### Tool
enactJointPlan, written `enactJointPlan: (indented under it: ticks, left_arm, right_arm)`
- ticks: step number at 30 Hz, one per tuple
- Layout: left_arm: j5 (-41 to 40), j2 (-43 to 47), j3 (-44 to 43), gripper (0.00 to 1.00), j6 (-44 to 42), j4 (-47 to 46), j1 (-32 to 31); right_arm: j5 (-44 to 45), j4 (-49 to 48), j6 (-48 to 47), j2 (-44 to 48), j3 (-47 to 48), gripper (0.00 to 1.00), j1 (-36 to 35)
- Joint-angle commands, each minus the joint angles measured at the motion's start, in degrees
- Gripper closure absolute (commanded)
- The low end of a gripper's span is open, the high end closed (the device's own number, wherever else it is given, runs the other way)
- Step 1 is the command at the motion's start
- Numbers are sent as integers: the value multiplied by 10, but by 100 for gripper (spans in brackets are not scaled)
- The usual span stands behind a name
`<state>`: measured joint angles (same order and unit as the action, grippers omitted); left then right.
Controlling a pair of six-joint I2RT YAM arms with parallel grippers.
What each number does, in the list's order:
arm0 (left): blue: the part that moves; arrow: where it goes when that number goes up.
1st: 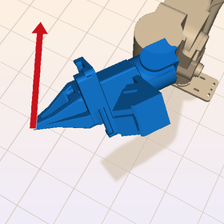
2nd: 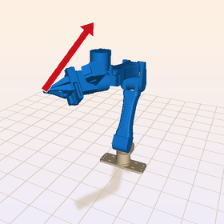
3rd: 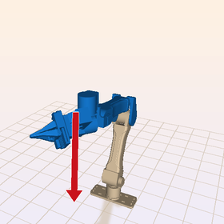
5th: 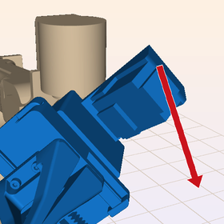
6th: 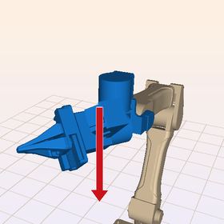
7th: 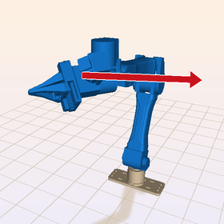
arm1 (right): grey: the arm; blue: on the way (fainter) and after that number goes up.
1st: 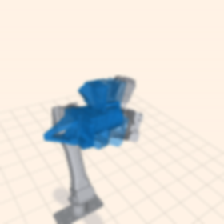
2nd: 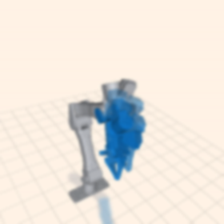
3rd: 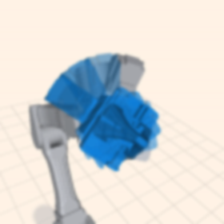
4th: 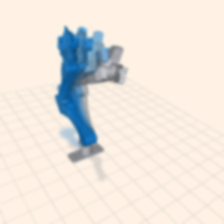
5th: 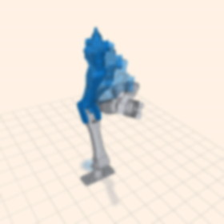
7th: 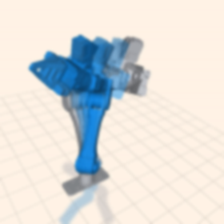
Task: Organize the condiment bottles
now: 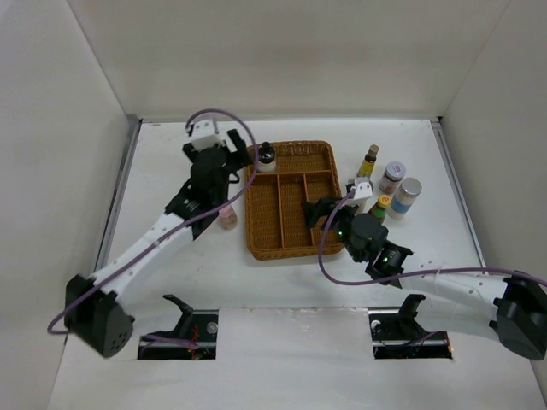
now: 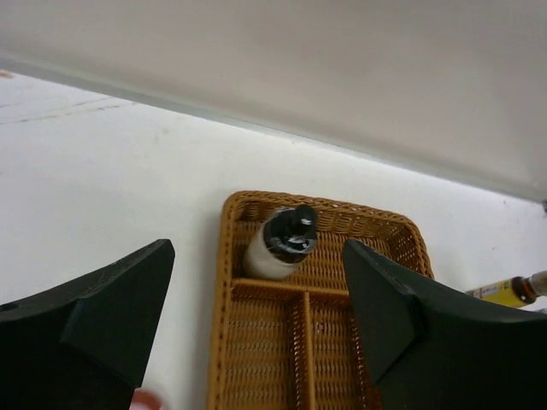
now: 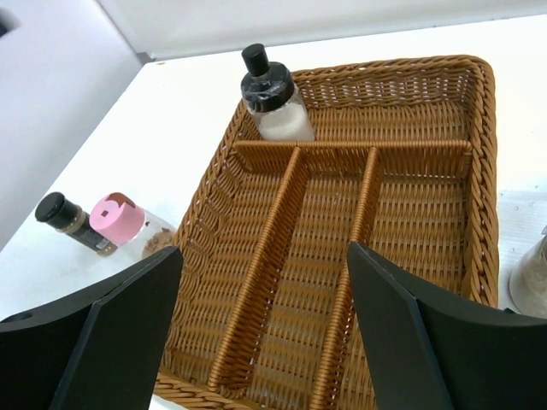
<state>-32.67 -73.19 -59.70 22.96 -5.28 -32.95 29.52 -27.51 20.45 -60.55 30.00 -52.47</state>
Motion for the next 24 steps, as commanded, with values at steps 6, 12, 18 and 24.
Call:
enactJointPlan:
  ticks: [6, 12, 18, 24]
  left_arm:
    - [7, 122, 170, 17, 84, 142, 11]
    - [36, 75, 180, 14, 78, 117, 19]
    - [19, 15, 184, 20, 77, 91, 28]
    - [17, 3, 178, 56, 75, 79, 30]
  right_arm:
    - [-17, -30, 8, -13, 8, 11, 5]
    - [-22, -28, 6, -20, 13, 10, 3]
    - [-21, -29, 8, -11, 7, 9, 6]
    - [-22, -30, 8, -12, 7, 9, 7]
